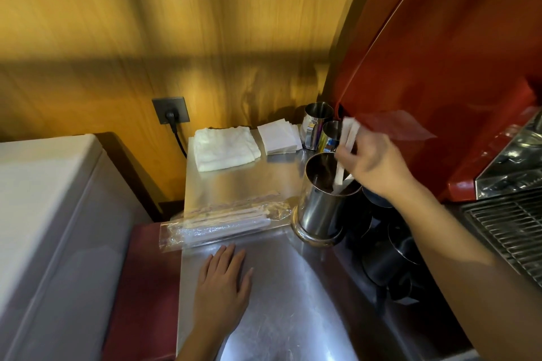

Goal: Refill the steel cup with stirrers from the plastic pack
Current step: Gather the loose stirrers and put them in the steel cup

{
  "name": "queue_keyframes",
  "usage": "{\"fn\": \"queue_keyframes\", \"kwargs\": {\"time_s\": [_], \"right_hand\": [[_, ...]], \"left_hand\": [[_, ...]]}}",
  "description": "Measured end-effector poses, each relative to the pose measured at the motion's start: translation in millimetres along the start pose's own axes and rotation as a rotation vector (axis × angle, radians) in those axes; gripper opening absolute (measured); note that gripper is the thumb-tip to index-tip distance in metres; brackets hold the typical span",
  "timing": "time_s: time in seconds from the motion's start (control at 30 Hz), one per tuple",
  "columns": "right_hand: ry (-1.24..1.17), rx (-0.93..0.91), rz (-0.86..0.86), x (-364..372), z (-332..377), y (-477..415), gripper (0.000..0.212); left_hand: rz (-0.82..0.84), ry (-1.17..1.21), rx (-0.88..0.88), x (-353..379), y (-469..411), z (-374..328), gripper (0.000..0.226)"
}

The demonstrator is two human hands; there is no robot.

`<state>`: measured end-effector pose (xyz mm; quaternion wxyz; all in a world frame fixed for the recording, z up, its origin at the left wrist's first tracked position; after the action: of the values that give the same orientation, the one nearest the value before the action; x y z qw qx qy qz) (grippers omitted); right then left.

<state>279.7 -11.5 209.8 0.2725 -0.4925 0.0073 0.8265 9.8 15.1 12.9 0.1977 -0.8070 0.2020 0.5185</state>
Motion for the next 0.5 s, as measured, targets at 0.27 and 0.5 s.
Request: {"fn": "queue_keyframes", "kwargs": {"time_s": [0.27, 0.5], "right_hand": [[0.13, 0.071, 0.344, 21.1, -16.5, -6.5, 0.011], [0.141, -0.039, 0.191, 13.6, 5.8, -7.8, 0.011]], "left_hand": [[0.008, 0.014, -0.005, 3.7, -0.6, 2.9, 0.048], [0.027, 0.027, -0.021, 1.7, -0.4, 1.5, 0.047]]}}
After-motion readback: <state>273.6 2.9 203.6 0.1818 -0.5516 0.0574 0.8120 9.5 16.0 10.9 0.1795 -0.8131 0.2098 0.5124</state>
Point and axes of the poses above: each hand's wrist, its own y-axis away from the middle knuckle, its own x-axis out of the palm, z = x × y, the point moved 2 cm from there along -y, towards the middle knuckle, and after that the axes turned 1 degree about x, right-handed, at the moved point
